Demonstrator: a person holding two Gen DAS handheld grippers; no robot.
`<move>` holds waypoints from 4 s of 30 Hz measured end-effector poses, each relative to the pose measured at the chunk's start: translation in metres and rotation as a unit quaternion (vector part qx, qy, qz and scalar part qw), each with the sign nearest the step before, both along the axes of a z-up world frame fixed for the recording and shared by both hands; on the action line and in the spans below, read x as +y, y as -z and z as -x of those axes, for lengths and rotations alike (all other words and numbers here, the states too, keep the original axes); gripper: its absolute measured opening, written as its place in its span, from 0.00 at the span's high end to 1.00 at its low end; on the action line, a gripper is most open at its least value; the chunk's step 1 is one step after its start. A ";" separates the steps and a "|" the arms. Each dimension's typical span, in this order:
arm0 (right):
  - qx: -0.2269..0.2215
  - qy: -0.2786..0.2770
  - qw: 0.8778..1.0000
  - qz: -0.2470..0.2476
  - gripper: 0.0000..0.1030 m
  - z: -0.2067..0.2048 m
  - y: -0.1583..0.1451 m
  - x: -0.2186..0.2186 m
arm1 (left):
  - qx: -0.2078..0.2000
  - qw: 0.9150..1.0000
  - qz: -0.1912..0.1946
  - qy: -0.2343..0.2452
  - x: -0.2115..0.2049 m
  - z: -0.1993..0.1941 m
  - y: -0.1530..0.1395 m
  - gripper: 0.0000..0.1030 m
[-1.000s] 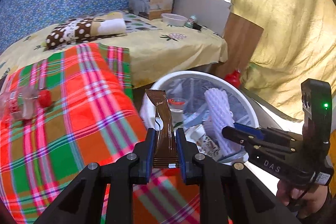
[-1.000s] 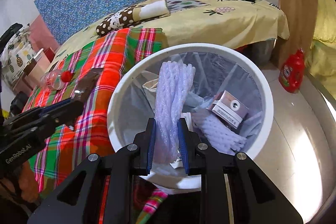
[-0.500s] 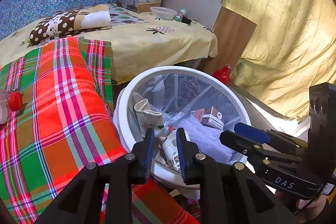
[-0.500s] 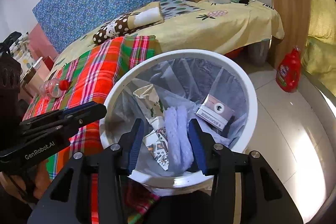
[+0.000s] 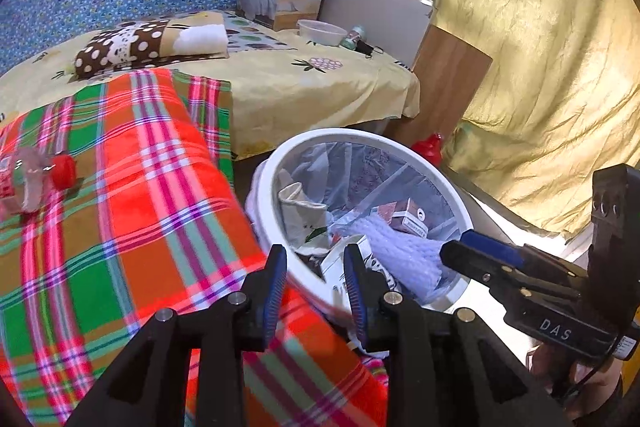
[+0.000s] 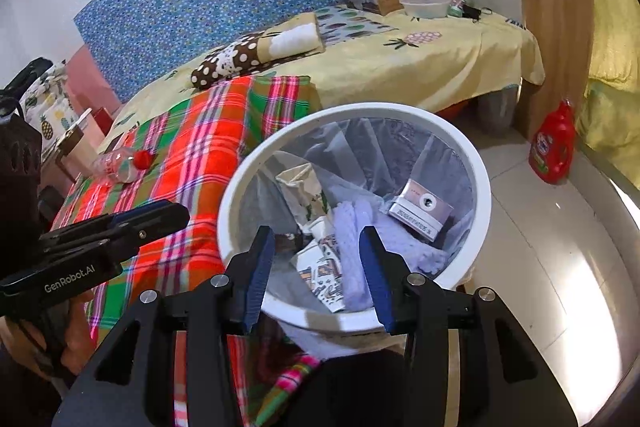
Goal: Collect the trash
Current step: 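Move both tools back toward the plastic bottle on the sheet, then grasp the clear Coca-Cola bottle with the left tool while the right tool grasps a brown packet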
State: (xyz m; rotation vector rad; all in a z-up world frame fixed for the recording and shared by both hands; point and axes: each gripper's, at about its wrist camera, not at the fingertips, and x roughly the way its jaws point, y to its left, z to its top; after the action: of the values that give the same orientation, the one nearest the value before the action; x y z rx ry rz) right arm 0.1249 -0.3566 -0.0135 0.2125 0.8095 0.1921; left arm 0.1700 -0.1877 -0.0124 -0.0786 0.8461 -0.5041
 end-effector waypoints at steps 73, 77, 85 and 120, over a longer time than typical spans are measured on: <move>0.000 -0.200 0.979 0.034 0.55 -0.123 -0.005 0.198 | -0.001 0.965 -0.053 -0.258 0.241 -0.006 0.004 0.72; 0.023 -0.192 0.981 0.032 0.55 -0.143 0.008 0.199 | 0.004 0.964 -0.056 -0.261 0.246 -0.011 0.008 0.72; 0.064 -0.219 0.973 0.027 0.55 -0.150 0.017 0.207 | 0.014 0.963 -0.046 -0.264 0.255 -0.015 0.014 0.72; 0.023 -0.349 0.933 0.090 0.83 -0.137 0.013 0.255 | 0.040 0.946 0.003 -0.321 0.273 -0.052 0.023 0.39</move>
State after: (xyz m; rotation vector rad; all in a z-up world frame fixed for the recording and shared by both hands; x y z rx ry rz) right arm 0.2616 -0.1021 -0.0268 -0.2562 0.9195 0.7818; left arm 0.2216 0.0850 -0.0355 -0.3707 0.8434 0.1113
